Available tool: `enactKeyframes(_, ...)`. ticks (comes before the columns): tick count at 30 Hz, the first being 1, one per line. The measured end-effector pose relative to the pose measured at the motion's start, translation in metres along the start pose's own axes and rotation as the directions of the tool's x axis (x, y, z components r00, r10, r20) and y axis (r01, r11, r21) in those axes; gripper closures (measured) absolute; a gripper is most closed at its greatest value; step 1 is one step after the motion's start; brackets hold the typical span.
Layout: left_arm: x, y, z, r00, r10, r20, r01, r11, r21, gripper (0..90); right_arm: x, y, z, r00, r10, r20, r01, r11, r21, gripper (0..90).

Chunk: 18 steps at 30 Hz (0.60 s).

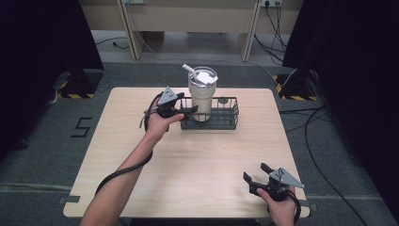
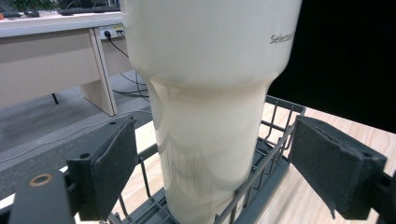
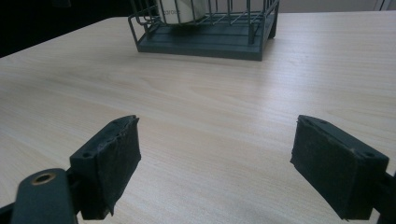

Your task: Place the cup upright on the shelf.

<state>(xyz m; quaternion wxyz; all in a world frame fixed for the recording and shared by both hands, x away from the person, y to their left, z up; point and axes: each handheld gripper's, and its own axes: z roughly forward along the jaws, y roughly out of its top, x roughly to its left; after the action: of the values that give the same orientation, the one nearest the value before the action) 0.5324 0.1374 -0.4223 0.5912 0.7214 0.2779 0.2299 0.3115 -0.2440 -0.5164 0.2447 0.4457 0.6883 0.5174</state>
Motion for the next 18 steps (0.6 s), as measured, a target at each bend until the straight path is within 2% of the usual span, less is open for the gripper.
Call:
enactKeyframes(5,0.000,0.000,-0.009,1.0000,0.008,-0.004,-0.008,1.0000,-0.002,14.3,0.000,0.000,0.000,1.0000,0.001,0.001,-0.001,1.000,0.000,15.8)
enactKeyframes(10,-0.001,-0.003,-0.018,1.0000,-0.006,-0.006,0.006,0.9999,-0.012,14.3,0.000,0.000,0.000,1.0000,-0.001,0.002,0.001,1.000,0.000,15.8)
enactKeyframes(18,0.000,-0.010,-0.033,0.9999,-0.004,-0.013,0.004,1.0000,-0.008,14.3,0.000,0.000,0.000,1.0000,-0.002,0.004,0.002,1.000,0.002,15.8)
